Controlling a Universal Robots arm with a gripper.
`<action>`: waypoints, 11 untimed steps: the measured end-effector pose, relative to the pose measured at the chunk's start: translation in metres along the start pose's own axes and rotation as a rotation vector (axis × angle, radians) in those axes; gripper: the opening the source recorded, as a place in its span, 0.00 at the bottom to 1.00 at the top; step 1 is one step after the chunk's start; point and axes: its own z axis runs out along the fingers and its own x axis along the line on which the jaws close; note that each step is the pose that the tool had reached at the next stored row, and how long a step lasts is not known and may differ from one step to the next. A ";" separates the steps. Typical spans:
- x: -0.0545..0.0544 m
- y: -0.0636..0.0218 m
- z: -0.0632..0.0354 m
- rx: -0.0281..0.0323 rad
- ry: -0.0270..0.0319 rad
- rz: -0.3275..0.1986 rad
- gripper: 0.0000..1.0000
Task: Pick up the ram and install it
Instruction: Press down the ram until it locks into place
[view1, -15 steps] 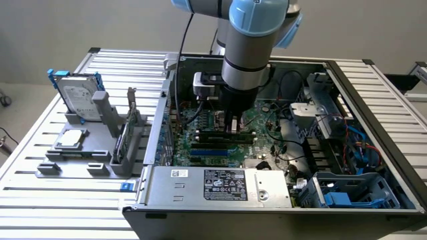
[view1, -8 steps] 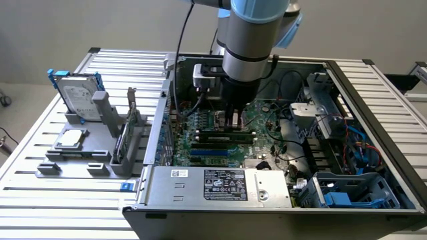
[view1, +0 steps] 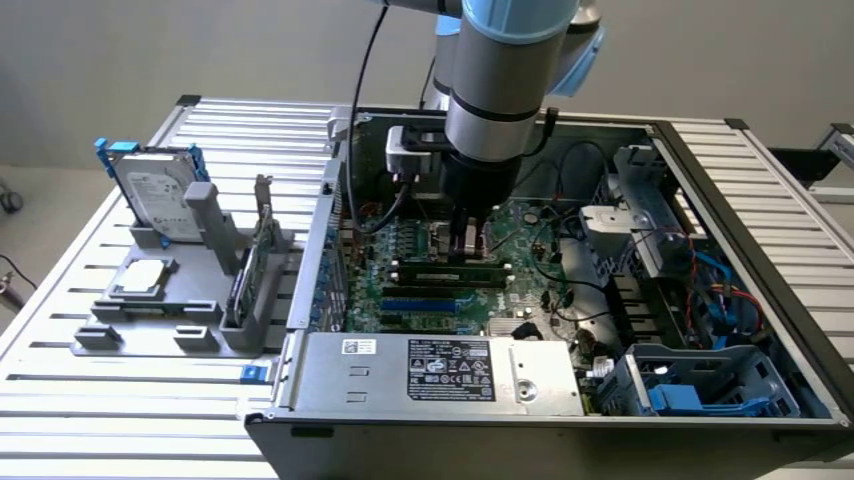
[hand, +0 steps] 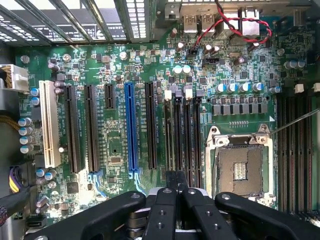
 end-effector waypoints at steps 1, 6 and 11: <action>0.000 0.0000 0.0000 0.0000 0.0000 0.000 0.11; 0.000 0.0000 0.0000 0.0000 0.0000 0.000 0.11; 0.000 -0.0001 0.0004 0.0005 0.0001 -0.001 0.11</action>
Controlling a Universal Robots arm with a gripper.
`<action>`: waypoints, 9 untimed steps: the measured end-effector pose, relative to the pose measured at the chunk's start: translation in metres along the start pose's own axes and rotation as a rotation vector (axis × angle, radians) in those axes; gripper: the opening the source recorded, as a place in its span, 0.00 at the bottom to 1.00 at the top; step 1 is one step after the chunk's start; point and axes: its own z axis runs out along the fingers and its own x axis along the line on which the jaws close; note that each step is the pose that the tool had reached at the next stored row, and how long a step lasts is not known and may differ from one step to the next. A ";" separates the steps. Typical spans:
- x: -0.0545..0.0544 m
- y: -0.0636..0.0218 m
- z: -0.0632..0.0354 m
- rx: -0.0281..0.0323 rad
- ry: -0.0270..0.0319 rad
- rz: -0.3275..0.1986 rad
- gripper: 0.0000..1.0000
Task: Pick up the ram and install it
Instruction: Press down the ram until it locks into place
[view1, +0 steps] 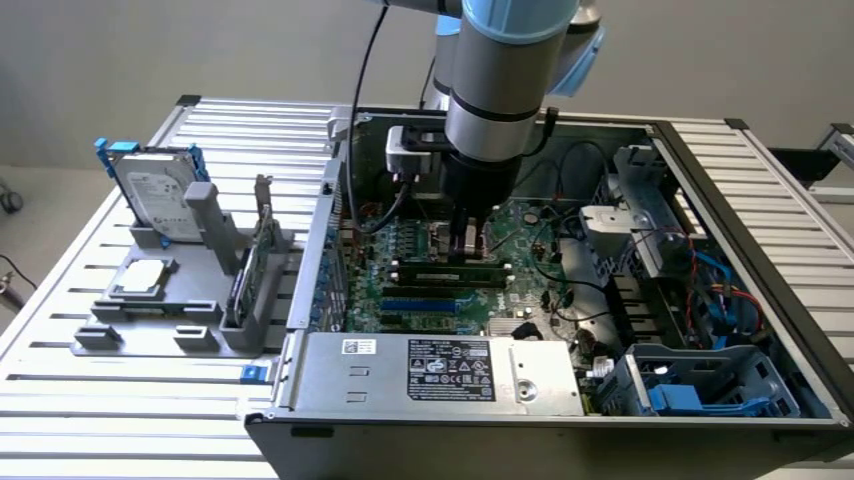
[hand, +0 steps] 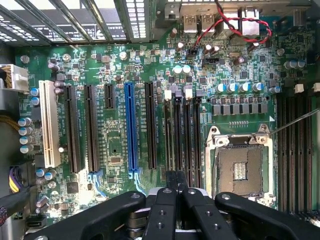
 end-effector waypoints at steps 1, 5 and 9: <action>0.000 0.0000 0.0008 0.0005 0.0001 -0.001 0.11; -0.003 0.0000 0.0054 0.0059 0.0013 -0.005 0.11; -0.004 -0.0001 0.0073 0.0070 0.0014 -0.007 0.11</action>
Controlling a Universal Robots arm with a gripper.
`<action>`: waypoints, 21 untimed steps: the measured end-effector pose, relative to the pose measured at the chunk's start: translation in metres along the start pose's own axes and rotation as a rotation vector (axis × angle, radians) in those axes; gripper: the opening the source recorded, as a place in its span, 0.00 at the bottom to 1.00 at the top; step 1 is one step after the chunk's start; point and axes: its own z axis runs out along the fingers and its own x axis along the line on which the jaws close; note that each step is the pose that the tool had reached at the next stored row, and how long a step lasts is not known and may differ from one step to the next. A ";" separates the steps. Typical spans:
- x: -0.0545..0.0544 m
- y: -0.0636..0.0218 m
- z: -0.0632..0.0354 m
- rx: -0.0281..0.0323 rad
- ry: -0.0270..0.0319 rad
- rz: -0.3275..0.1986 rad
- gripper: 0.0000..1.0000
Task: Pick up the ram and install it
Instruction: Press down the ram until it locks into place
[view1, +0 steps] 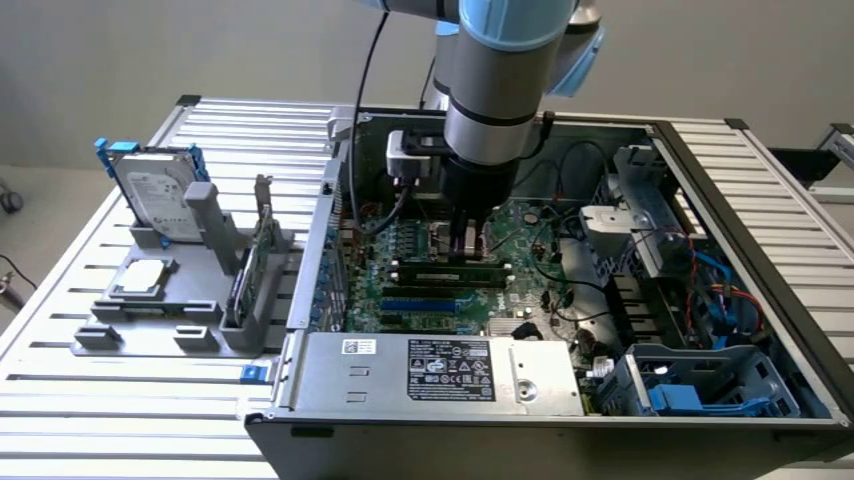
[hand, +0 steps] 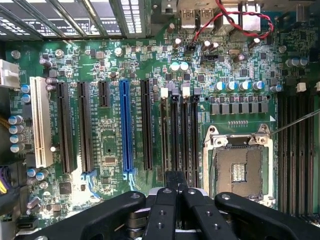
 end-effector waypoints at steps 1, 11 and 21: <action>0.000 0.0000 0.0004 0.0000 0.0001 0.000 0.11; -0.001 -0.0001 0.0065 0.0000 0.0010 0.000 0.11; -0.001 -0.0002 0.0123 0.0002 0.0027 0.000 0.11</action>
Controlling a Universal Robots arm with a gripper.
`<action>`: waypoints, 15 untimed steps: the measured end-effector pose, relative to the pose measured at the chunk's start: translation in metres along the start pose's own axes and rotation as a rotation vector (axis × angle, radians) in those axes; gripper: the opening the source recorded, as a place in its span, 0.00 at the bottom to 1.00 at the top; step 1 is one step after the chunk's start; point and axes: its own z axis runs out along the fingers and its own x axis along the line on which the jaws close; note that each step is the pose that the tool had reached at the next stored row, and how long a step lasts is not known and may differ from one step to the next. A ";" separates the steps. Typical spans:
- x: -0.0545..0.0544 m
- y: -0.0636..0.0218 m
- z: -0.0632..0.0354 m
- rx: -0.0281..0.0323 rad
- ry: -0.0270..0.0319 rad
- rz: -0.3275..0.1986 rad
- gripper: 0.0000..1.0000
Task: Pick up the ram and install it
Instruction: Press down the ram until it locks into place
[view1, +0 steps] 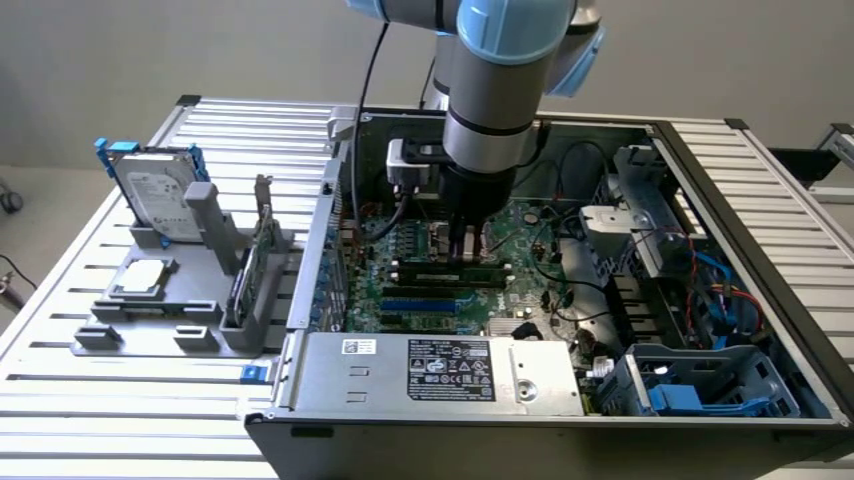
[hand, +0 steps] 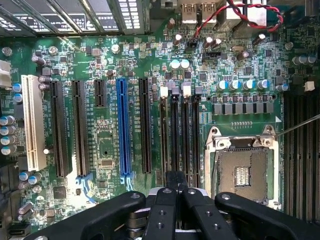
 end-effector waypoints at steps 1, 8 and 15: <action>0.000 0.0001 0.0008 -0.0002 0.0001 0.000 0.11; -0.001 0.0002 -0.0026 0.0009 -0.0017 0.000 0.11; -0.002 0.0014 -0.0350 -0.0006 0.0009 0.000 0.11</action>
